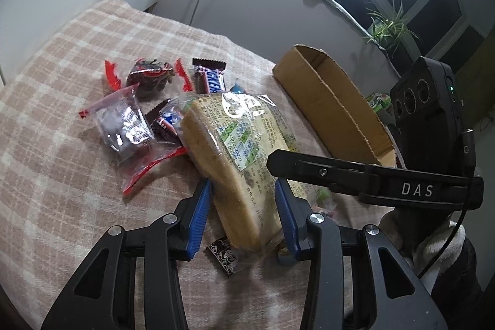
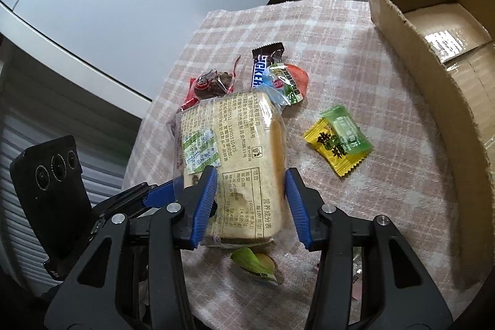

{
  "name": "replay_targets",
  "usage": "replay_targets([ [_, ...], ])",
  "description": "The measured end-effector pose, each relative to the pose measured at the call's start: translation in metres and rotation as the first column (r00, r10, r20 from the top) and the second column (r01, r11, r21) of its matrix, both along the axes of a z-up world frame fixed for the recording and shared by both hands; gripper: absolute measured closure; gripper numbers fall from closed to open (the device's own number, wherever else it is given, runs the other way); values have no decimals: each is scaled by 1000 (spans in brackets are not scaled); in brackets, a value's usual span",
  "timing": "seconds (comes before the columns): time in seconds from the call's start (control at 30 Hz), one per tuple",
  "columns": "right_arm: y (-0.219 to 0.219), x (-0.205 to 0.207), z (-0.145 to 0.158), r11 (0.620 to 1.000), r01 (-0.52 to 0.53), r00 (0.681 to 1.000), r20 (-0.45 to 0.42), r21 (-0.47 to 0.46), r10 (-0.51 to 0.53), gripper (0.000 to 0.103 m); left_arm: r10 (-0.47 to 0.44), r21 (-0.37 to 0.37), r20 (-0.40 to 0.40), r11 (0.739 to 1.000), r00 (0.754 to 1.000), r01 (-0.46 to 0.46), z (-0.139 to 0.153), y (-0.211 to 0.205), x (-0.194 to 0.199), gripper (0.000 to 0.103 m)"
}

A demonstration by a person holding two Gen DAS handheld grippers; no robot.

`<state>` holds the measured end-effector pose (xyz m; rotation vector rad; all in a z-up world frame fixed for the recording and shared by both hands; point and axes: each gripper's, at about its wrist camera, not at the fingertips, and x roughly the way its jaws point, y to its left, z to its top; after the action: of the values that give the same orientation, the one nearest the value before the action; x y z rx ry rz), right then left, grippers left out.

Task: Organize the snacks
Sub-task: 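Carry the bread loaf into the cardboard box and release it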

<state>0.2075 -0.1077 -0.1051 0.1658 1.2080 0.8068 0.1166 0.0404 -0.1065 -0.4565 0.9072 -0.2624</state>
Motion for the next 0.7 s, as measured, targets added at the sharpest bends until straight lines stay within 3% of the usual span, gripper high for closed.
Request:
replay_targets([
  [0.33, -14, -7, 33, 1000, 13, 998, 61, 15, -13, 55, -17, 31, 52, 999, 998, 16, 20, -8, 0, 63],
  [0.7, -81, -3, 76, 994, 102, 986, 131, 29, -105, 55, -94, 46, 135, 995, 986, 88, 56, -51, 15, 63],
])
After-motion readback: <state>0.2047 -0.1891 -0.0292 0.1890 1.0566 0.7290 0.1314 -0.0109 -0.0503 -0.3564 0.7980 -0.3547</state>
